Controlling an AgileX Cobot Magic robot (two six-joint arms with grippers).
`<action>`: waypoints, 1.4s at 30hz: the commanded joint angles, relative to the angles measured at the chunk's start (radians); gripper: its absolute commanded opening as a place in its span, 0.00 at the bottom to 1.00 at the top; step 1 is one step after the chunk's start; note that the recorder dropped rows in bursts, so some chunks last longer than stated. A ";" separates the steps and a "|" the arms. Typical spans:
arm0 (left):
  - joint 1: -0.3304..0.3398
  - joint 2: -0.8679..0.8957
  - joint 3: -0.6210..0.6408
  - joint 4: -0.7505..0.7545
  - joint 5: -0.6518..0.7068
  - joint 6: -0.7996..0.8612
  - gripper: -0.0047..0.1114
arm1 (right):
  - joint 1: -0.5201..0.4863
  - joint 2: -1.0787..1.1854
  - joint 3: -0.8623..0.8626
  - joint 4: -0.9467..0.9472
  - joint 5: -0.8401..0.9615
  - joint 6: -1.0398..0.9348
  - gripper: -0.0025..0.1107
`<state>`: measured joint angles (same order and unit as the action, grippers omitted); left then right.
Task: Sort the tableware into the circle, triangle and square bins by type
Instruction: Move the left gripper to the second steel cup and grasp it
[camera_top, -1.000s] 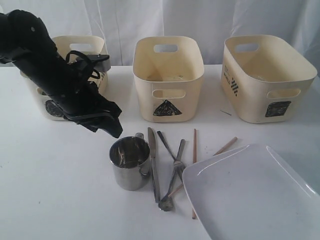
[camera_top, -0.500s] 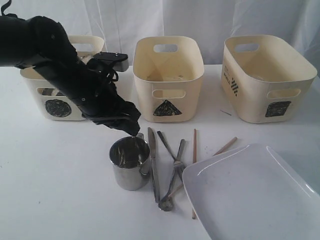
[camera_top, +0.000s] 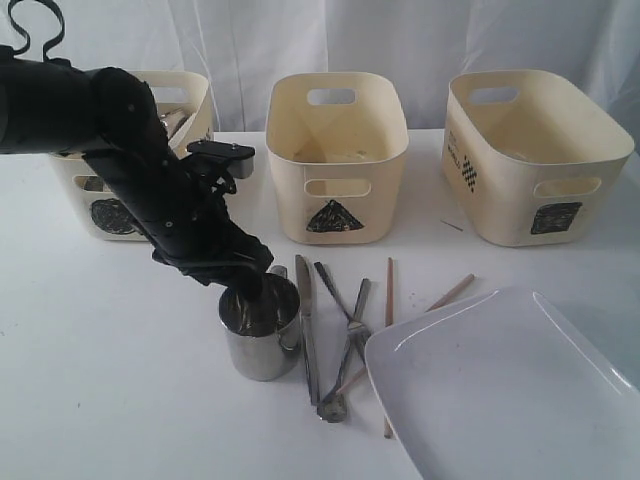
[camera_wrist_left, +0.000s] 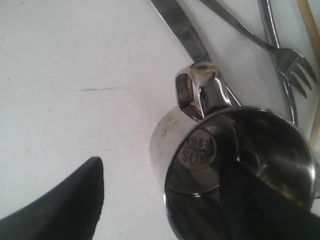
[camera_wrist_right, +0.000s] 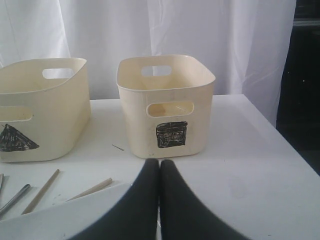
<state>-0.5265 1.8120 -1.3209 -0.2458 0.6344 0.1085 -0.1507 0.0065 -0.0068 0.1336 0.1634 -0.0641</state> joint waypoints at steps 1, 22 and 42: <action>-0.004 -0.005 0.005 -0.005 0.015 -0.012 0.63 | 0.002 -0.007 0.007 -0.003 -0.007 -0.007 0.02; -0.004 0.054 0.005 -0.009 0.028 0.000 0.63 | 0.002 -0.007 0.007 -0.003 -0.007 -0.007 0.02; -0.004 0.063 0.005 0.000 0.036 0.025 0.62 | 0.002 -0.007 0.007 -0.003 -0.007 -0.007 0.02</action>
<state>-0.5265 1.8730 -1.3209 -0.2419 0.6458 0.1272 -0.1507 0.0065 -0.0068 0.1336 0.1634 -0.0641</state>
